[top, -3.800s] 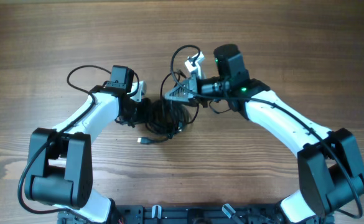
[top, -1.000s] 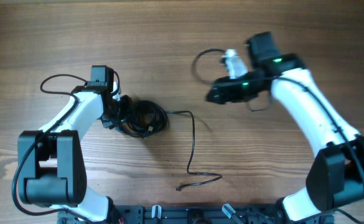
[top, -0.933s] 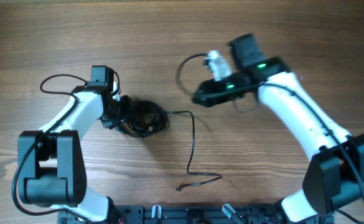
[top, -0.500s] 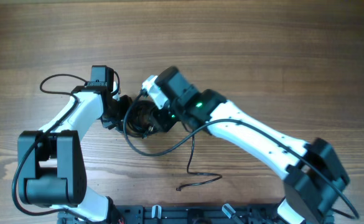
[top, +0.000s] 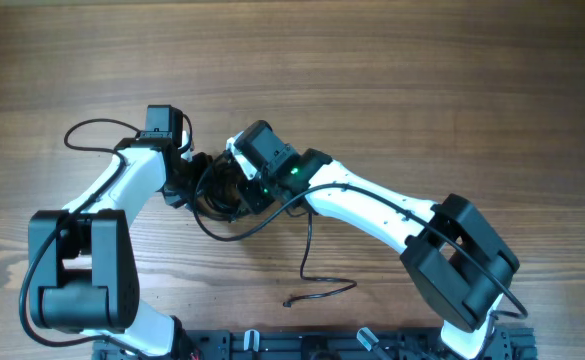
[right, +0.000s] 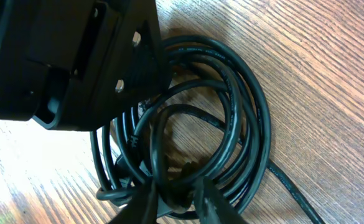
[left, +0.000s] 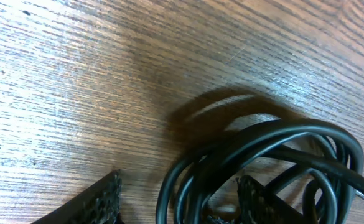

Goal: Untangle cables

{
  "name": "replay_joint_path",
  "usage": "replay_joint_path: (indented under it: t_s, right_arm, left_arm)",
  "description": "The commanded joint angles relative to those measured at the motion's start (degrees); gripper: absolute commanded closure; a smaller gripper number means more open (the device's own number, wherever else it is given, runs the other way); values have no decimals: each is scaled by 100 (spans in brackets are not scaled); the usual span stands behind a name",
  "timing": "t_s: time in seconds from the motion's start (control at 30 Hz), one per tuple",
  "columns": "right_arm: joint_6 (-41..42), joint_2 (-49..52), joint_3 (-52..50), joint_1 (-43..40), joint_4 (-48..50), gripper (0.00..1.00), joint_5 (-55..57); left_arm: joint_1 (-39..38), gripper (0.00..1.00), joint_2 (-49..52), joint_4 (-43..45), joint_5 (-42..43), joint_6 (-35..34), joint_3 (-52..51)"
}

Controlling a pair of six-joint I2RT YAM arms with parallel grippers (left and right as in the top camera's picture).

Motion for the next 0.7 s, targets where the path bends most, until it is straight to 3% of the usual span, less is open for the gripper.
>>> replay_joint_path:
  t_s: [0.0,0.1,0.3,0.67]
  right_arm:
    - [136,76,-2,13,31,87,85]
    - [221,76,-2,9,52,94,166]
    - [494,26,2,-13,144,96,81]
    - [1115,-1266,15,-1266,-92,96,-2592]
  left_arm:
    - [17,36,55,22,107,48,-17]
    - [17,40,55,20,98,48,-17]
    - [17,69,55,168,2,46,-201]
    - [17,77,57,262,-363,-149,-267]
